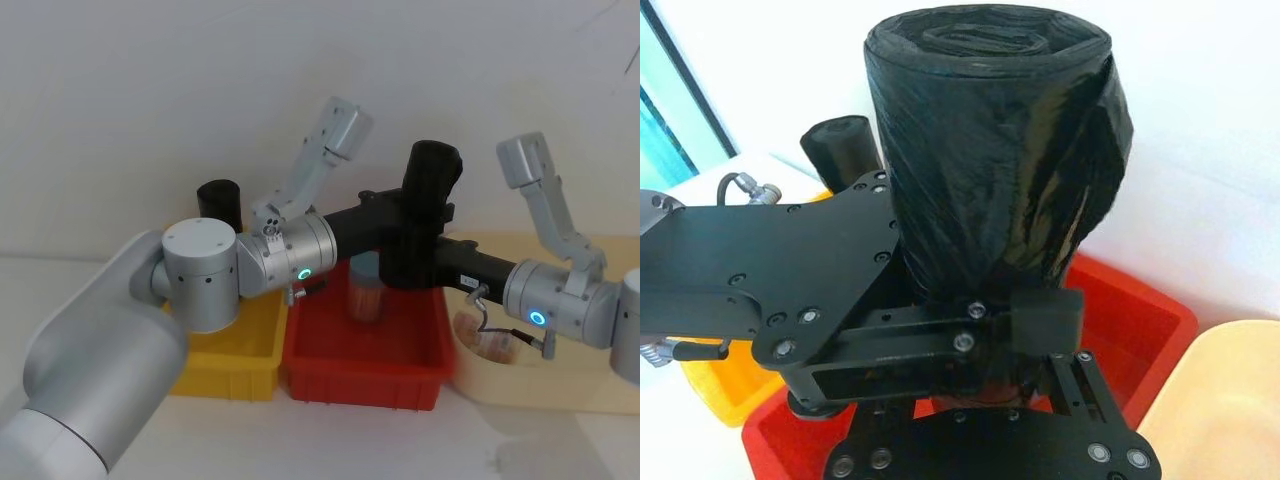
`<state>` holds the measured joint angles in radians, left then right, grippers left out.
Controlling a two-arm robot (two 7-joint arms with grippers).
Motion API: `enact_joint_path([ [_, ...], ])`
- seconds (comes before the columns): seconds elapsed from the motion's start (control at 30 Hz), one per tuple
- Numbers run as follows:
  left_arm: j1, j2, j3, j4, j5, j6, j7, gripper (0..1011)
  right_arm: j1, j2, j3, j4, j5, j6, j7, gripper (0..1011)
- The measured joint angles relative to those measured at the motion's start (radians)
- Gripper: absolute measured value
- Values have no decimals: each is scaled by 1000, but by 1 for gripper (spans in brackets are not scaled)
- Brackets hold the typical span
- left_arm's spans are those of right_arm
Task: Pick up the garbage bag with the one hand and transfer it to the other hand.
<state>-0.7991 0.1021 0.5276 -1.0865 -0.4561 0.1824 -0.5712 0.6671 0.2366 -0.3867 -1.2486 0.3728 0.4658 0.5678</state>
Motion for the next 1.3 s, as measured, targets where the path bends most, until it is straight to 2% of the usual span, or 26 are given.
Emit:
enact_joint_path([
  [0.07,0,0,0,0,0,0,0,505,0,0,0,0,0,-1,-1,549],
  [0.13,0,0,0,0,0,0,0,519,0,0,0,-1,0,-4,-6,549],
  [0.17,0,0,0,0,0,0,0,575,0,0,0,-2,0,-4,-8,549],
  [0.4,0,0,0,0,0,0,0,788,-3,-2,3,-9,-2,-7,-39,549],
  [0.67,0,0,0,0,0,0,0,1001,-11,-7,19,-21,-10,-1,-104,548],
  [0.93,0,0,0,0,0,0,0,1000,-22,-5,40,-27,-20,13,-178,548],
  [1.3,0,0,0,0,0,0,0,1000,-39,21,76,-24,-44,27,-265,548],
])
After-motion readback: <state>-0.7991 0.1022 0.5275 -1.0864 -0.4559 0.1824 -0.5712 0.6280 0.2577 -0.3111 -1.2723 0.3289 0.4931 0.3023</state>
